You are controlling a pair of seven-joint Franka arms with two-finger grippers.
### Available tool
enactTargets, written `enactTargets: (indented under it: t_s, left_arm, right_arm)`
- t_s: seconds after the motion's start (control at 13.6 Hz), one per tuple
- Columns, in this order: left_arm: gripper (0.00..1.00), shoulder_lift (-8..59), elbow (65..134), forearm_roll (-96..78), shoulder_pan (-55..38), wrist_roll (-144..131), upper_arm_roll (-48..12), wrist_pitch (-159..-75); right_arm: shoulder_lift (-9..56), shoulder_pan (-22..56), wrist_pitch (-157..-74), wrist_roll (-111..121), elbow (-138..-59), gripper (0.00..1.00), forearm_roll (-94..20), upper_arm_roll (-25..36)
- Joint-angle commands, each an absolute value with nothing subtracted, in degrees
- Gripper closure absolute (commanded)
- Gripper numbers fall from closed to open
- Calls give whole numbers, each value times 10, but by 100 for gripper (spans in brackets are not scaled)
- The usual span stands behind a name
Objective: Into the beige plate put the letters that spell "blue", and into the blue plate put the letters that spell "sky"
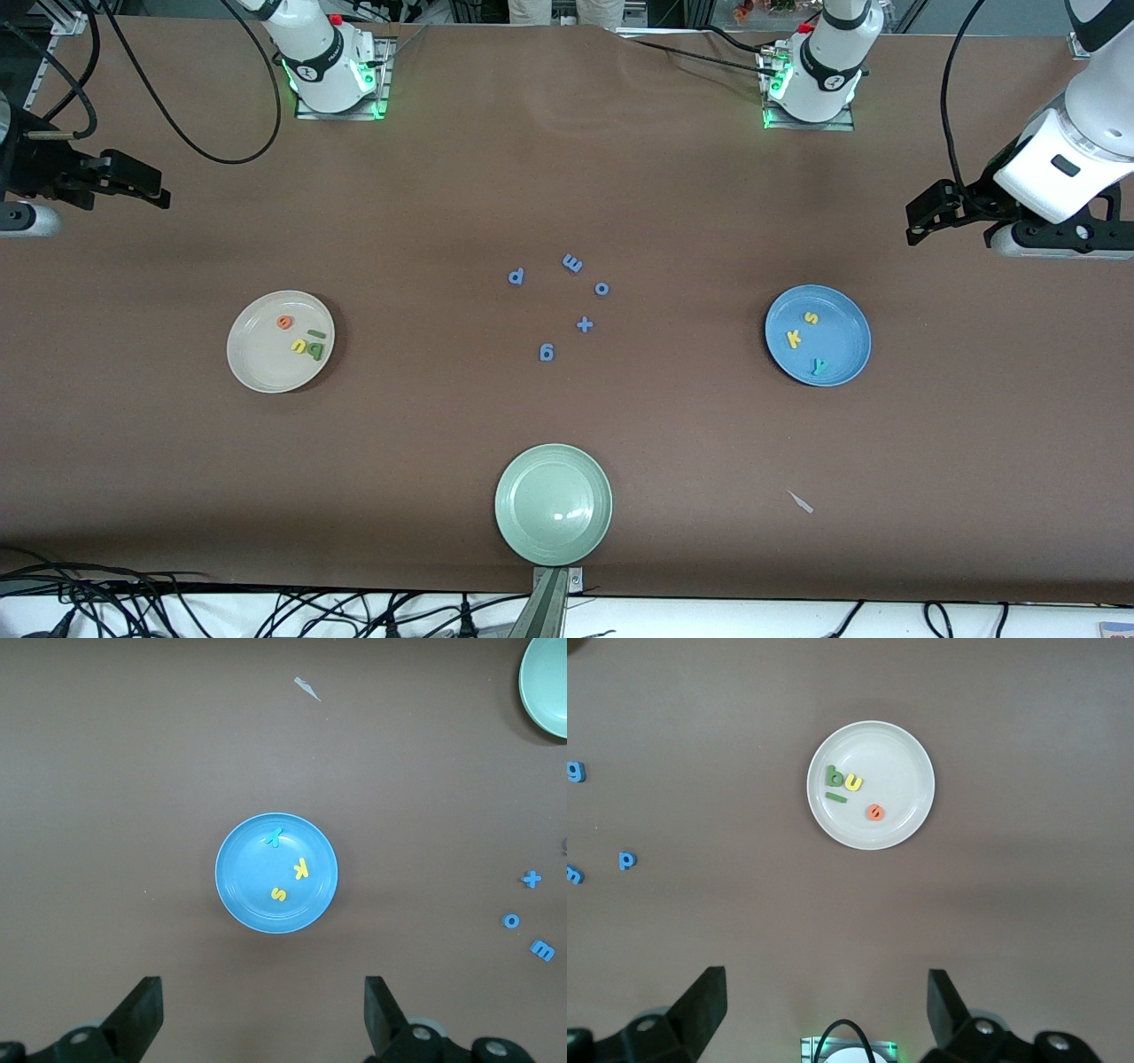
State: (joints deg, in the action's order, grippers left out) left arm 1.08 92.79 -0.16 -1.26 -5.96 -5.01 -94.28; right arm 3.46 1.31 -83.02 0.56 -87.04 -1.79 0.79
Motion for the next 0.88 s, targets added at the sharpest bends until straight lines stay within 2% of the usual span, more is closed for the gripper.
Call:
enactTargets:
  t_s: [0.0,0.81]
  left_arm:
    - [0,7,924,-11,-14,-48,-48,-933]
    - [0,6,923,-11,-14,-47,-48,-924]
  right_arm:
    - [36,11,-833,-2,-867,0,-13,2]
    - [37,7,-828,7,-869,0,-10,8]
